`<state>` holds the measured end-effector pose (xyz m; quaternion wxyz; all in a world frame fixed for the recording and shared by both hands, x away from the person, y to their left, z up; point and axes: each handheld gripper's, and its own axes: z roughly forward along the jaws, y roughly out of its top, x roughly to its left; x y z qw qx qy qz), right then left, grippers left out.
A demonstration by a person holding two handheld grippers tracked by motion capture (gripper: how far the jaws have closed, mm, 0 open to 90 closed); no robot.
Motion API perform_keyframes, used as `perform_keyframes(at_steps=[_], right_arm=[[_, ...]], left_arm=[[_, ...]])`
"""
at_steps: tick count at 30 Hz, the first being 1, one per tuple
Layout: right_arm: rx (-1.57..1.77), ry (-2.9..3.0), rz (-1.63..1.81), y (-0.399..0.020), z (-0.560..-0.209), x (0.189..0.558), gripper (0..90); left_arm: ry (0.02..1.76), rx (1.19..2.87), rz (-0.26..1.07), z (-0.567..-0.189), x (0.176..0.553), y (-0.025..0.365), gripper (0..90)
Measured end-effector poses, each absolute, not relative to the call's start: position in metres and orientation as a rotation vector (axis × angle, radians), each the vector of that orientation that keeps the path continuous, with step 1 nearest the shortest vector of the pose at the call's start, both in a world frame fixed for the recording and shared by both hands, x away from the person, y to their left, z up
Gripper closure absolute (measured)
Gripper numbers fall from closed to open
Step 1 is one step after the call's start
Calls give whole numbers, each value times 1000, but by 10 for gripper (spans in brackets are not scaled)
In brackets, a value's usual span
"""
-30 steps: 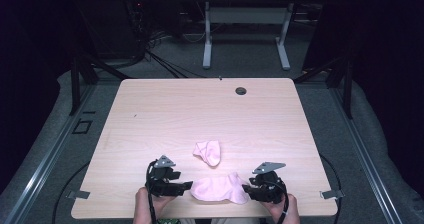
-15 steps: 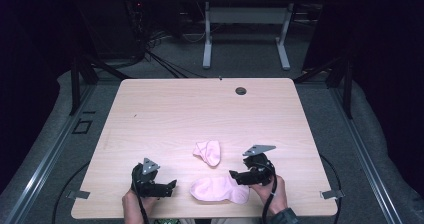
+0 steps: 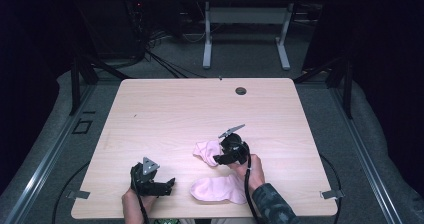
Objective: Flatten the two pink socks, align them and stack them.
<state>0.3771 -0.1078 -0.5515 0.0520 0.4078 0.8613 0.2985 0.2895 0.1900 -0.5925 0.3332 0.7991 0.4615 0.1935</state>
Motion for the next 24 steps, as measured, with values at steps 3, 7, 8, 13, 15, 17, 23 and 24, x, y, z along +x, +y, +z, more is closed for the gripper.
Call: perform_keyframes(at_steps=[3, 7, 8, 13, 15, 17, 23, 24], right_arm=[[1217, 2649, 897, -107, -555, 382, 635], [1206, 2681, 891, -104, -560, 384, 754], [1187, 2687, 877, -102, -561, 384, 779], [1143, 2686, 846, -99, -562, 381, 858], [1159, 2676, 866, -100, -562, 380, 863], [1202, 2666, 915, -103, -562, 378, 864], [1304, 2634, 1051, -124, -550, 370, 862], [1322, 2633, 1060, -128, -548, 369, 861]], left_arm=[[1206, 2088, 507, -592, 290, 190, 0], [1213, 2084, 510, -592, 289, 190, 0], [1213, 2083, 511, -593, 290, 190, 0], [1214, 2083, 511, -592, 289, 190, 1], [1214, 2083, 511, -592, 289, 190, 1], [1215, 2084, 511, -592, 289, 190, 1], [1213, 2084, 512, -592, 289, 190, 3], [1215, 2082, 510, -592, 289, 189, 3]])
